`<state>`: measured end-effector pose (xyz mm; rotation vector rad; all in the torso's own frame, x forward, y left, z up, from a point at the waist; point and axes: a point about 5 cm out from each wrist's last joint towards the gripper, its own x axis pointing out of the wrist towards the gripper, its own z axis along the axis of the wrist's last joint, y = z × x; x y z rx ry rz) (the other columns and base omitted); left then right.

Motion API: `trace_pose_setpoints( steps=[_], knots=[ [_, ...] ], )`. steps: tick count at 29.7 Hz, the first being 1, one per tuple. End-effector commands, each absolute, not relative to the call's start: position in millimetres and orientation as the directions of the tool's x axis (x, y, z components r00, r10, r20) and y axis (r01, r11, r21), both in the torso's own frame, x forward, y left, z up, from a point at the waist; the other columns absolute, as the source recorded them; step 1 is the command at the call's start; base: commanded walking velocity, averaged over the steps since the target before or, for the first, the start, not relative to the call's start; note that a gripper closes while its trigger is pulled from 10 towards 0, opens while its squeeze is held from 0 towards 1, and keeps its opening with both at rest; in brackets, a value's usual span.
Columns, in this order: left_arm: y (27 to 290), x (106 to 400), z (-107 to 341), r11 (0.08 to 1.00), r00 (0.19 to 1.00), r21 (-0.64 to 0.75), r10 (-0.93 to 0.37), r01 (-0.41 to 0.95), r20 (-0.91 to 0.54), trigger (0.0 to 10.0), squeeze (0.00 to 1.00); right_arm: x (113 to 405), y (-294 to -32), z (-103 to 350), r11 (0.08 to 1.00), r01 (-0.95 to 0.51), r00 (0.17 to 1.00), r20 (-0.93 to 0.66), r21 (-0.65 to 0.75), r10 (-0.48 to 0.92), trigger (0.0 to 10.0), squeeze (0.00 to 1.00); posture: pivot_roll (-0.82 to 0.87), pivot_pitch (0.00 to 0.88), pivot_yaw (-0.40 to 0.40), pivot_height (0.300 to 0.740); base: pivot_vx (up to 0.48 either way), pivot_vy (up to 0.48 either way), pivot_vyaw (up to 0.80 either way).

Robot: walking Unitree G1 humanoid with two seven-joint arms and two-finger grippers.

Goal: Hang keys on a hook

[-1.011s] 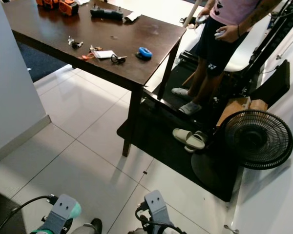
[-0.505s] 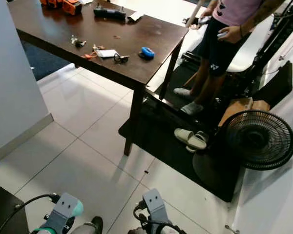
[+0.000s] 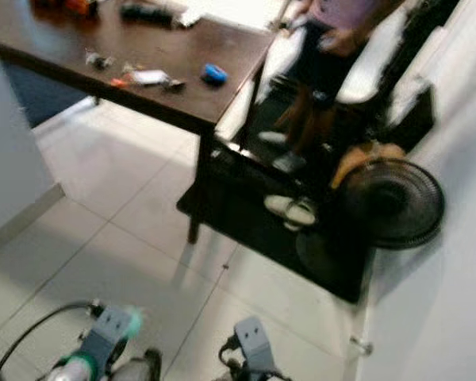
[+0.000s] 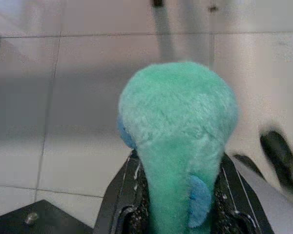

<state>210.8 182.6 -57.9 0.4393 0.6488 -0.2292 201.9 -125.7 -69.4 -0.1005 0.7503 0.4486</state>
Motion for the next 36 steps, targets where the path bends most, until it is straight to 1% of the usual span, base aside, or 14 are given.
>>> trace_pose_setpoints(
  steps=[1,36],
  knots=[
    [183.5,196.0,-67.3,0.878,0.739,0.31,-0.07,0.364,-0.67,10.0,0.0,199.2,-132.6,-71.1,0.907,-0.417,0.641,-0.688,0.059,0.34,10.0,0.0,0.06,0.128,-0.076,0.74,0.435,0.0,0.0],
    [178.6,199.3,-64.8,0.869,0.751,0.316,-0.092,0.381,-0.653,10.0,0.0,197.7,-135.2,-72.4,0.904,-0.425,0.631,-0.701,0.046,0.333,10.0,0.0,0.06,0.119,-0.079,0.74,0.421,0.0,0.0]
  ],
)
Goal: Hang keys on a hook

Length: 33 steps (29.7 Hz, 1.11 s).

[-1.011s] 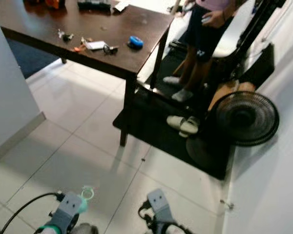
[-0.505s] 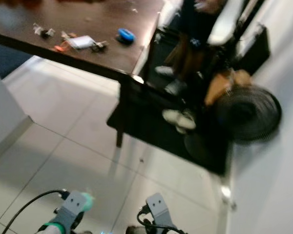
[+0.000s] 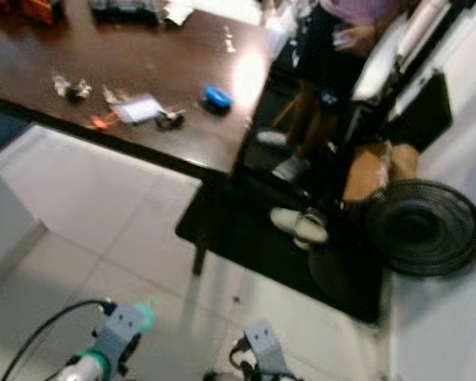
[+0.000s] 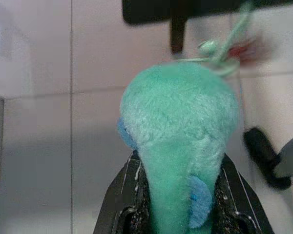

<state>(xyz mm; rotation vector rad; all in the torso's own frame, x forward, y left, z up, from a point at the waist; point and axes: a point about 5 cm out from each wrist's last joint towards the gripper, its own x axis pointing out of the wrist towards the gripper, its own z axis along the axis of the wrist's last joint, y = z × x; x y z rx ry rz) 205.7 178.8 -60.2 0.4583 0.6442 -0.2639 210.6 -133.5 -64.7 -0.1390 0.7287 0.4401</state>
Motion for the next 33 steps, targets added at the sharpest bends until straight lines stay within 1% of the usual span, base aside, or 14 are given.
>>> trace_pose_setpoints(
  steps=[1,14,21,23,33],
  knots=[
    [178.6,199.3,-64.9,0.869,0.751,0.316,-0.092,0.381,-0.654,10.0,0.0,197.8,-135.2,-72.4,0.904,-0.425,0.631,-0.701,0.046,0.333,10.0,0.0,0.06,0.119,-0.079,0.74,0.416,0.0,0.0],
    [180.4,198.7,-66.2,0.869,0.742,0.315,-0.086,0.382,-0.664,10.0,0.0,196.7,-135.8,-73.3,0.913,-0.405,0.631,-0.705,0.057,0.324,10.0,0.0,0.05,0.12,-0.076,0.74,0.409,0.0,0.0],
    [180.9,197.8,-66.9,0.868,0.739,0.313,-0.088,0.386,-0.668,10.0,0.0,195.8,-136.2,-74.0,0.917,-0.395,0.631,-0.708,0.058,0.317,10.0,0.0,0.05,0.122,-0.074,0.74,0.372,0.0,-0.8],
    [180.8,197.6,-67.0,0.867,0.738,0.313,-0.088,0.387,-0.669,10.0,0.0,195.8,-136.3,-73.9,0.917,-0.395,0.633,-0.707,0.056,0.316,10.0,0.0,0.05,0.123,-0.073,0.74,0.3,0.0,0.0],
    [177.7,197.1,-66.9,0.849,0.735,0.316,-0.117,0.423,-0.668,10.0,0.0,195.6,-136.4,-73.8,0.915,-0.402,0.636,-0.705,0.044,0.313,10.0,0.0,0.05,0.125,-0.069,0.74,0.0,0.0,0.0]
  ],
)
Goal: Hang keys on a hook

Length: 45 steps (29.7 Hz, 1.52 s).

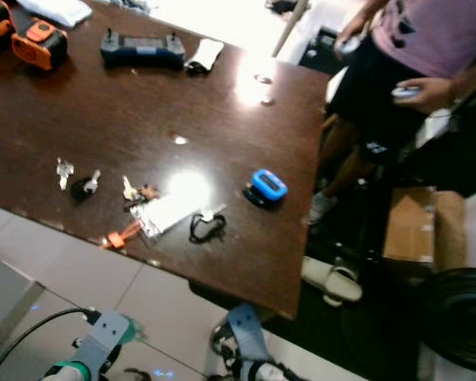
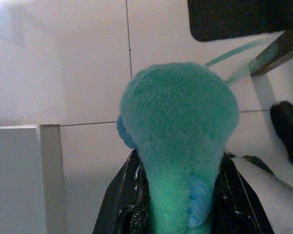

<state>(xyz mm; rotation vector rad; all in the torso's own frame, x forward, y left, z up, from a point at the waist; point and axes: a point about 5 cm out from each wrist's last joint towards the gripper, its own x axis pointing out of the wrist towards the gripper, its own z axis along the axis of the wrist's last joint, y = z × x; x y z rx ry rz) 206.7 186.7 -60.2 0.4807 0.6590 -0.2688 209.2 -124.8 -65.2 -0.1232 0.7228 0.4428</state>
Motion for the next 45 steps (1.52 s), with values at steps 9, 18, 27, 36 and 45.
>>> trace_pose_setpoints(
  steps=[9,18,27,36,45],
  knots=[
    [177.4,196.6,-66.8,0.828,0.729,0.328,-0.136,0.455,-0.671,10.0,0.0,195.0,-137.0,-74.2,0.916,-0.399,0.636,-0.707,0.042,0.31,10.0,0.0,0.05,0.127,-0.07,0.74,0.0,0.0,0.0],
    [176.5,194.8,-65.0,0.809,0.74,0.34,-0.163,0.479,-0.653,10.0,0.0,192.8,-138.9,-75.5,0.915,-0.401,0.63,-0.715,0.036,0.304,10.0,0.0,0.04,0.128,-0.071,0.74,0.0,0.0,0.0],
    [176.0,194.2,-65.0,0.802,0.738,0.344,-0.169,0.488,-0.653,10.0,0.0,192.0,-140.5,-76.0,0.915,-0.402,0.627,-0.719,0.032,0.301,10.0,0.0,0.04,0.128,-0.071,0.74,0.0,0.0,0.0],
    [180.8,190.1,-68.9,0.815,0.72,0.337,-0.135,0.472,-0.681,10.0,0.0,190.3,-139.8,-77.0,0.915,-0.402,0.622,-0.724,0.033,0.299,10.0,0.0,0.05,0.119,-0.067,0.74,0.0,0.0,0.0],
    [182.7,188.8,-69.7,0.834,0.72,0.325,-0.12,0.447,-0.683,10.0,0.0,189.9,-138.9,-77.2,0.914,-0.404,0.621,-0.724,0.035,0.302,10.0,0.0,0.05,0.121,-0.069,0.74,0.0,0.0,0.0]
  ],
)
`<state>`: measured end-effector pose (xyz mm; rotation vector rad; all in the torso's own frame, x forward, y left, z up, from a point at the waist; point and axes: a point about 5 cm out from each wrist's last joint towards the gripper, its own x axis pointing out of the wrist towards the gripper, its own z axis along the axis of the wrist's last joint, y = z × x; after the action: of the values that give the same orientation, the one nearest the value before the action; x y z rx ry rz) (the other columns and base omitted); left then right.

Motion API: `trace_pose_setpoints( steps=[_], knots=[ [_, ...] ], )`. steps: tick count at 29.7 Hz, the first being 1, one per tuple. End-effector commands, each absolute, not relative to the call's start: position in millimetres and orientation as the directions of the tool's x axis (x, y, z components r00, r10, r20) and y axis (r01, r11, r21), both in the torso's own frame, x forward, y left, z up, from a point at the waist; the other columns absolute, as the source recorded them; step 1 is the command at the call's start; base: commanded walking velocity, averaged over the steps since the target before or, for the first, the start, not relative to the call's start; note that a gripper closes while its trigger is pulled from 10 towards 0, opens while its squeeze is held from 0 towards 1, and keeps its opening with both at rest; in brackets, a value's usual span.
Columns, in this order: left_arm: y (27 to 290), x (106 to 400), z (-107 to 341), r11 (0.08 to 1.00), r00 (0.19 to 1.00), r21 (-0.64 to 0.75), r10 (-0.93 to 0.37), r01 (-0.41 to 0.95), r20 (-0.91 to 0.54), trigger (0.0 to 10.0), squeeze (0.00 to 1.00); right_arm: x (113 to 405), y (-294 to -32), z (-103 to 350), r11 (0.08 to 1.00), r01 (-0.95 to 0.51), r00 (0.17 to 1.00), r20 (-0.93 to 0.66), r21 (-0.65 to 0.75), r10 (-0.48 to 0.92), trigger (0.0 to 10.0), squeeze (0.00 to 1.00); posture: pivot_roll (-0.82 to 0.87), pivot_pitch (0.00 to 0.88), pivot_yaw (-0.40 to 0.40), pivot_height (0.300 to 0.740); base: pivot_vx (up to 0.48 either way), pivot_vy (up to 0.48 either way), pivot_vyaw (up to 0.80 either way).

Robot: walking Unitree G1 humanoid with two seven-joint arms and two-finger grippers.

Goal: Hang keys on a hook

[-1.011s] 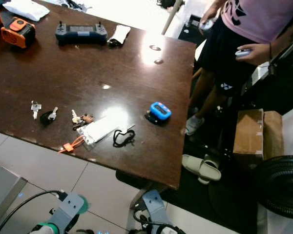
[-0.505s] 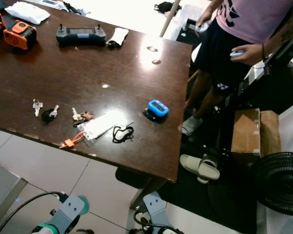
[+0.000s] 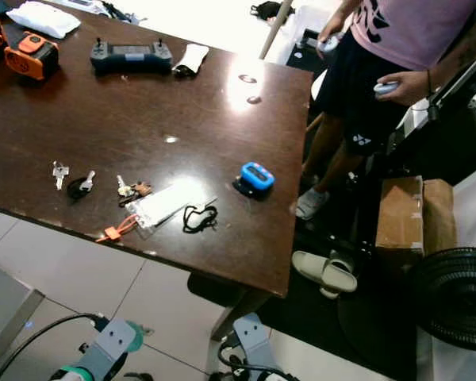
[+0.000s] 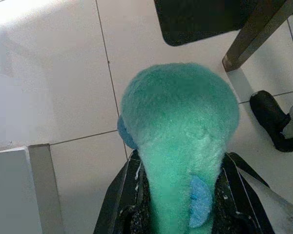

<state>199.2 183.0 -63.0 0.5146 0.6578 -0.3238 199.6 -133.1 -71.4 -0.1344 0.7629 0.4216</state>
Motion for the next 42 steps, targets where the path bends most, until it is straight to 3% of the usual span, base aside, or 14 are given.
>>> trace_pose_setpoints(
  steps=[1,17,42],
  knots=[
    [183.1,188.4,-69.8,0.845,0.722,0.316,-0.113,0.431,-0.682,10.0,0.0,189.8,-138.5,-77.2,0.913,-0.406,0.62,-0.723,0.035,0.304,10.0,0.0,0.05,0.122,-0.07,0.74,0.0,0.0,0.0],
    [179.8,192.5,-69.1,0.858,0.715,0.285,-0.128,0.428,-0.687,10.0,0.0,189.6,-137.8,-77.2,0.912,-0.409,0.618,-0.723,0.04,0.309,10.0,0.0,0.06,0.132,-0.074,0.74,0.0,0.0,0.0],
    [183.9,184.6,-75.7,0.853,0.684,0.302,-0.085,0.426,-0.725,10.0,0.0,189.0,-138.7,-77.5,0.912,-0.408,0.617,-0.724,0.039,0.307,10.0,0.0,0.05,0.136,-0.077,0.74,0.293,-0.319,0.0]
  ],
)
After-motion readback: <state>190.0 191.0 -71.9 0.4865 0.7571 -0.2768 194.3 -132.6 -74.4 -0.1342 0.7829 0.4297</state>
